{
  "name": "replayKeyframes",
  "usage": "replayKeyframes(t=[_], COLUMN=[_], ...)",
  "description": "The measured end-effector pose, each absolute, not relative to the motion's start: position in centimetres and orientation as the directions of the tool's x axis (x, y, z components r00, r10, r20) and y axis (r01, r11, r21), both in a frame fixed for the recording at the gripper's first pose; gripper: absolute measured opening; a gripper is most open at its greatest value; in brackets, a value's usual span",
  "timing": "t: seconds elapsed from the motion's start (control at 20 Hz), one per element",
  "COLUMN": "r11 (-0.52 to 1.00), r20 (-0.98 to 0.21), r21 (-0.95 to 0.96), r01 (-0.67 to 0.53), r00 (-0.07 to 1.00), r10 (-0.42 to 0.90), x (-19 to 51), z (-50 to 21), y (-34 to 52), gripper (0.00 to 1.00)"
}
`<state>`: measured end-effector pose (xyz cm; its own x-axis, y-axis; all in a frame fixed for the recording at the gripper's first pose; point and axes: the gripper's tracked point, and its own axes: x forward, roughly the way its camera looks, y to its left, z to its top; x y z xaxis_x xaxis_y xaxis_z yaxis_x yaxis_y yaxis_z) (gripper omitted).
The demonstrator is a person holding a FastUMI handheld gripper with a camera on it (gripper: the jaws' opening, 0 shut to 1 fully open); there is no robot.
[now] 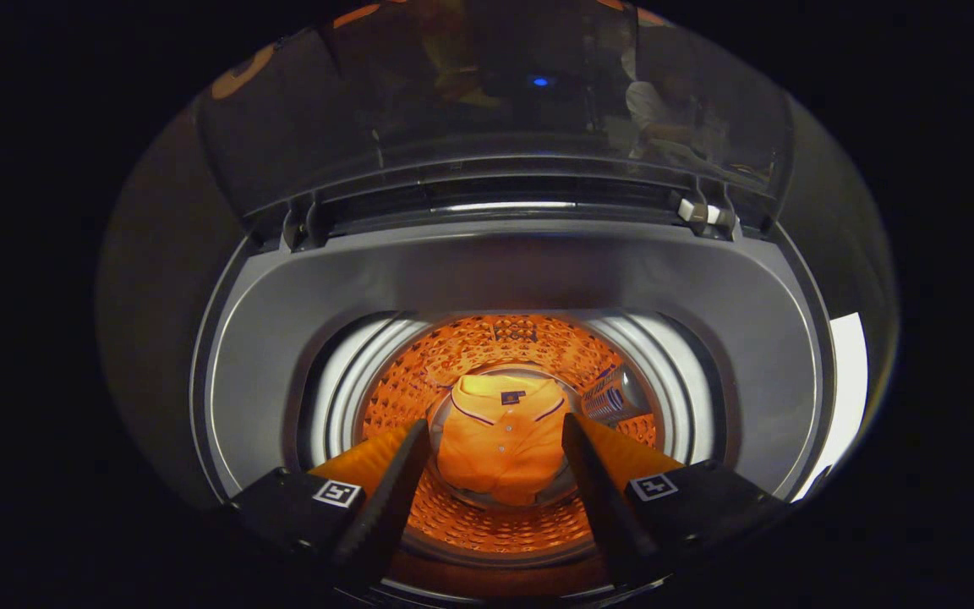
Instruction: Put the clothes into the washing machine and then close the washing machine lid.
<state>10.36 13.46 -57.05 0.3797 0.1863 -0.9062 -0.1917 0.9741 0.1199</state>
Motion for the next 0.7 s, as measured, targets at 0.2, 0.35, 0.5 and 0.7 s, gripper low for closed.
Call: replayKeyframes(t=[0.2,0.35,0.5,0.7], r11=[0.972,0.968,0.965,0.963], r20=[-0.858,-0.805,-0.736,-0.638], r21=[0.139,0.146,0.162,0.166], r01=[-0.188,-0.204,-0.207,-0.212], r00=[0.468,0.545,0.626,0.721], r10=[0.214,0.236,0.257,0.269], x=[10.6,11.2,11.9,13.5], z=[-53.8,-49.5,-43.8,-36.3], y=[13.8,14.1,14.5,14.6], gripper=[1.00,0.99,0.99,0.99])
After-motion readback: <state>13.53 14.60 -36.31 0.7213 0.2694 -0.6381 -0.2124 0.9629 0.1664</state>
